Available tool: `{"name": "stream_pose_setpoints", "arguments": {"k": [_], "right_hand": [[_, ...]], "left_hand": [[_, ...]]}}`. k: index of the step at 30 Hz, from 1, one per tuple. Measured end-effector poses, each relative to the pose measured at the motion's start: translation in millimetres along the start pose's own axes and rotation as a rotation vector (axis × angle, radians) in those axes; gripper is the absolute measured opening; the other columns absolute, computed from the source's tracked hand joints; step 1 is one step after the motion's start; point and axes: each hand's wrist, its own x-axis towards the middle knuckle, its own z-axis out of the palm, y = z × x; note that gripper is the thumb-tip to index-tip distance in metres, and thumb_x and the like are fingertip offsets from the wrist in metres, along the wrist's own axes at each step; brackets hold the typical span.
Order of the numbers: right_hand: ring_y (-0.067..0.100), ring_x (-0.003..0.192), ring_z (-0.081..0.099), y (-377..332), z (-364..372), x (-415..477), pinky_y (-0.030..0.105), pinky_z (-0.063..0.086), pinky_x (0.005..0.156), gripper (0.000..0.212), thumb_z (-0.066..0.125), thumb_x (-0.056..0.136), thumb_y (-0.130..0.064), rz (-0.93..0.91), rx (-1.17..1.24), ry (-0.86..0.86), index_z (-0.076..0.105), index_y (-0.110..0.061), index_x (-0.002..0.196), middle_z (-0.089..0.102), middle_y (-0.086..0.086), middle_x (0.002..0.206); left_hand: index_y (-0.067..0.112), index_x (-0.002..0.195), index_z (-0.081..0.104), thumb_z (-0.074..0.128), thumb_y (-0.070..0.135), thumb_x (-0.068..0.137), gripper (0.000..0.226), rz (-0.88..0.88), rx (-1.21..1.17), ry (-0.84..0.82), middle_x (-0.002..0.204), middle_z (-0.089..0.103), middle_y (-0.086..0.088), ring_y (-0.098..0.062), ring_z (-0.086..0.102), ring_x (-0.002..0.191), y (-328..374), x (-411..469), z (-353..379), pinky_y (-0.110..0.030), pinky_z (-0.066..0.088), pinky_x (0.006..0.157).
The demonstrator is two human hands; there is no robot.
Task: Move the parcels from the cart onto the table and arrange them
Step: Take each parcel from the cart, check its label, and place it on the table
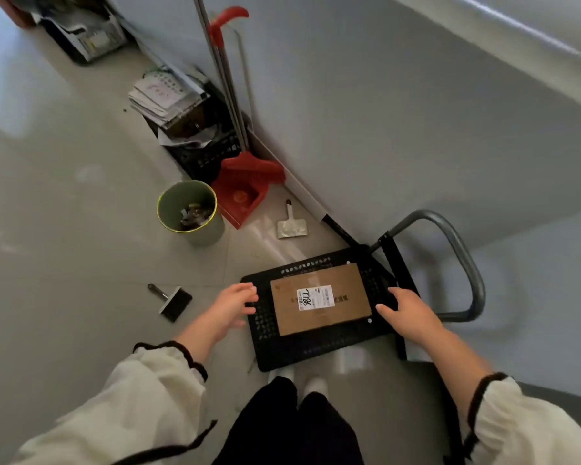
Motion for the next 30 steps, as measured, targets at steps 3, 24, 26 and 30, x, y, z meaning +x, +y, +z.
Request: {"name": "stream_pose_setpoints", "arguments": {"k": [3,24,26,30], "right_hand": [[0.025,0.129,0.043,15.2,27.7,57.4,0.035,0.037,0.102,0.059,0.051,0.094,-0.037,0.051,0.064,-0.080,0.034,-0.011,0.143,0.042,0.009,0.144],[0.028,0.122,0.046,121.2,275.0,379.3,0.033,0.040,0.094,0.058,0.052,0.090,-0.034,0.357,0.430,0.150,0.030,-0.016,0.141,0.044,0.008,0.138],[0.029,0.120,0.048,119.5,266.2,374.2,0.032,0.040,0.089,0.057,0.053,0.089,-0.032,0.355,0.428,0.187,0.033,-0.016,0.139,0.046,0.008,0.135],[0.030,0.119,0.049,105.0,218.7,350.1,0.035,0.041,0.094,0.058,0.053,0.086,-0.033,0.349,0.451,0.261,0.034,-0.016,0.139,0.046,0.009,0.136]], "left_hand": [[0.020,0.129,0.048,0.046,0.031,0.098,0.033,-0.101,-0.080,-0.034,0.116,0.060,-0.003,-0.022,0.056,0.102,-9.6,60.6,20.6,-0.039,0.042,0.087],[0.018,0.142,0.021,0.056,0.029,0.089,0.064,-0.089,-0.094,0.266,0.135,0.046,-0.002,-0.022,0.049,0.117,-189.9,397.8,171.5,-0.040,0.041,0.097],[0.020,0.138,0.025,0.054,0.029,0.089,0.058,-0.102,-0.095,0.265,0.129,0.049,-0.001,-0.019,0.050,0.108,-182.8,390.7,173.0,-0.037,0.040,0.089],[0.021,0.137,0.027,0.054,0.033,0.086,0.058,-0.071,-0.096,0.285,0.127,0.050,-0.002,-0.022,0.053,0.105,-143.4,362.1,171.5,-0.039,0.043,0.085]]}}
